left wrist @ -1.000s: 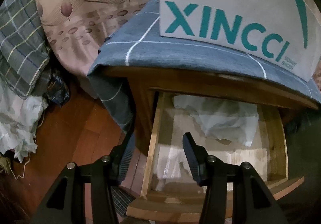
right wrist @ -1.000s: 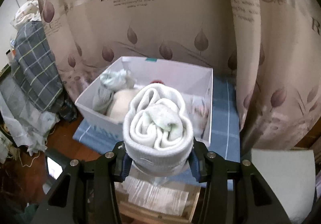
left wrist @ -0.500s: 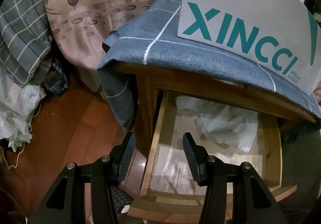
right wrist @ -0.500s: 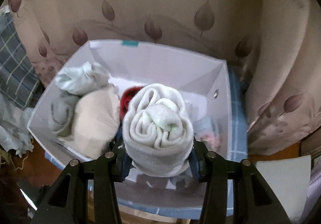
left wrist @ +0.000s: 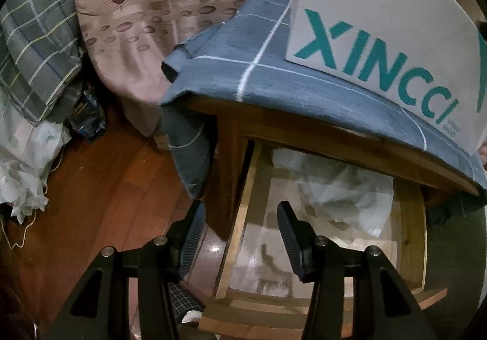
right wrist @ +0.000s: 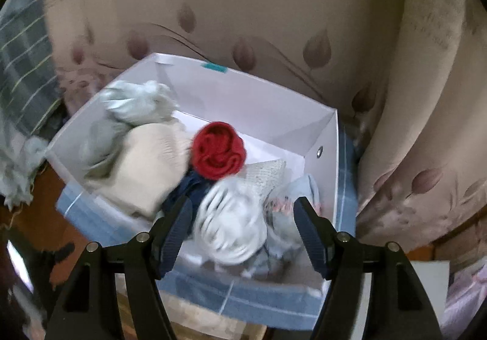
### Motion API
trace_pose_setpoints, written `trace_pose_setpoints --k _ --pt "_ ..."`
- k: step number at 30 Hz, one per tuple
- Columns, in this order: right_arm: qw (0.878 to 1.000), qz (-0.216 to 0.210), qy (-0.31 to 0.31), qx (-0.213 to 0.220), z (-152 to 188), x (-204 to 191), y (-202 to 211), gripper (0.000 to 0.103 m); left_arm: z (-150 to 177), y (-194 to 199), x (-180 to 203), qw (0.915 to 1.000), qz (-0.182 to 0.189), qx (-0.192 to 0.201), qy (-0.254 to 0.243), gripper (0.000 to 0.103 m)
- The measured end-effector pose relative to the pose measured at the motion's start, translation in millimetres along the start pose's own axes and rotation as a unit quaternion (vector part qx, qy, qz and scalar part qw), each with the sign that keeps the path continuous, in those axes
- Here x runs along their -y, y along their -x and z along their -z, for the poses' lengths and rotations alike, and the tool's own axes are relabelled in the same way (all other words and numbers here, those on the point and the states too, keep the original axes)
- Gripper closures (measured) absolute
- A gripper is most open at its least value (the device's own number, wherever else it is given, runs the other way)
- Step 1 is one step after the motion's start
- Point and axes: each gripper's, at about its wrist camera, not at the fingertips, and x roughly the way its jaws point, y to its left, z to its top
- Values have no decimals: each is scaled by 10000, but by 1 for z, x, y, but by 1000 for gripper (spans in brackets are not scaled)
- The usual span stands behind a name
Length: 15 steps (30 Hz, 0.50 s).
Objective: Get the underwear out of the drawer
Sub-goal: 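Move the empty right tool back down into the drawer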
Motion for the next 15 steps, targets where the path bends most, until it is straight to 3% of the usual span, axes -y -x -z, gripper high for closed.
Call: trace_pose_setpoints --k 4,8,11,15 --pt "9961 -208 824 216 27 -31 38 36 -1 3 -9 9998 -24 25 185 53" --pt "9858 -535 1590 85 64 -67 47 36 -2 4 -21 9989 -37 20 457 53" --pt "9742 -584 2161 -306 96 -94 26 40 -2 4 -29 9980 -66 -7 629 53" --pt "9585 -642 2582 -1020 130 -123 -21 53 -3 5 -33 9975 -85 -16 695 53"
